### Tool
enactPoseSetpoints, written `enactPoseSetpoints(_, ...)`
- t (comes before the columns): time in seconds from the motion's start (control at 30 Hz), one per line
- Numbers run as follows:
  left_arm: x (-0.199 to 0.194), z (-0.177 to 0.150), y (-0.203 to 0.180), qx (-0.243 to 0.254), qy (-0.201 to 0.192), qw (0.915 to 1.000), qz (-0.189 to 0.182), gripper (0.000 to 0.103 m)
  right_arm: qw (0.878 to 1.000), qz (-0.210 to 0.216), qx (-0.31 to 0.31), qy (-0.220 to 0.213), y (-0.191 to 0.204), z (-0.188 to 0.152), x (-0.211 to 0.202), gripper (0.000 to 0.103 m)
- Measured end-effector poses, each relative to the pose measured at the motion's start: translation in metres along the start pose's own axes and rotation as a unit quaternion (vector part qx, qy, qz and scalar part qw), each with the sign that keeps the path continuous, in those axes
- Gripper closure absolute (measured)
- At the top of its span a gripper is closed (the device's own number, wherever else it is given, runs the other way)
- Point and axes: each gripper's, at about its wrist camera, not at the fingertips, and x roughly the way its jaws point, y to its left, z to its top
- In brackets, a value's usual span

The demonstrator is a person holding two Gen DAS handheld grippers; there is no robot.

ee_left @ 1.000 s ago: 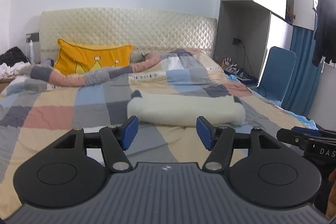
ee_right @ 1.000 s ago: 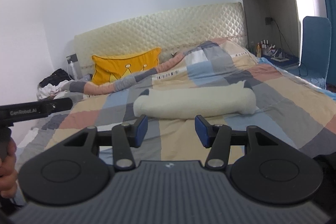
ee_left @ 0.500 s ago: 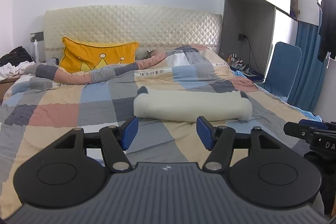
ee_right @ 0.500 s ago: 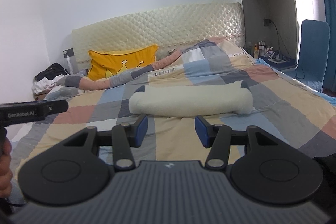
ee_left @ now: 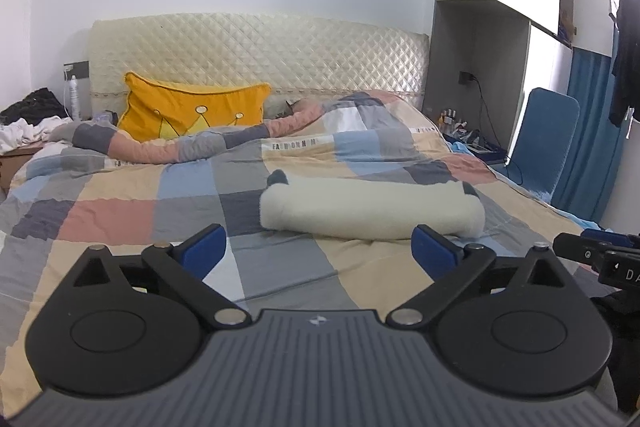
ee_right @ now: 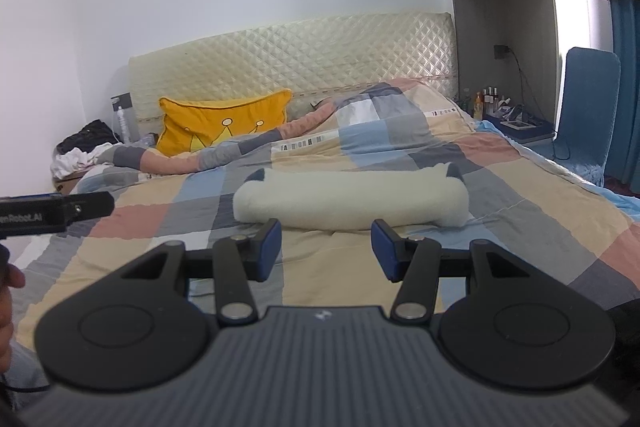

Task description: Fold large clothes

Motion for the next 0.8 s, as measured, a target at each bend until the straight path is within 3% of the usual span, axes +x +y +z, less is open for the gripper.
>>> enactPoseSetpoints(0.23, -0.003, 0.0, -0.004, 0.0, 0.0, 1.0, 0.01, 0.002, 1.0, -0.01, 0.004, -0.007, -0.001, 0.001, -0.002, 0.045)
enactPoseSetpoints(0.27, -0.004, 0.0, -0.004, 0.001, 0.0, 0.9999, 0.01, 0.002, 1.0, -0.01, 0.004, -0.007, -0.001, 0.002, -0.002, 0.04)
enactPoseSetpoints(0.3, -0.004, 0.001, -0.003, 0.001, 0.0, 0.9999, 0.01, 0.002, 1.0, -0.01, 0.004, -0.007, -0.001, 0.002, -0.002, 0.025)
enactPoseSetpoints(0.4, -0.007, 0.002, -0.005, -0.002, -0.012, 0.9998, 0.014, 0.002, 1.0, -0.013, 0.001, -0.015, 0.001, 0.001, -0.004, 0.0)
enactPoseSetpoints(0.8, -0.011, 0.004, -0.006, -0.004, -0.009, 0.9998, 0.016, 0.002, 1.0, -0.02, 0.017, -0.007, 0.0, -0.002, -0.003, 0.0)
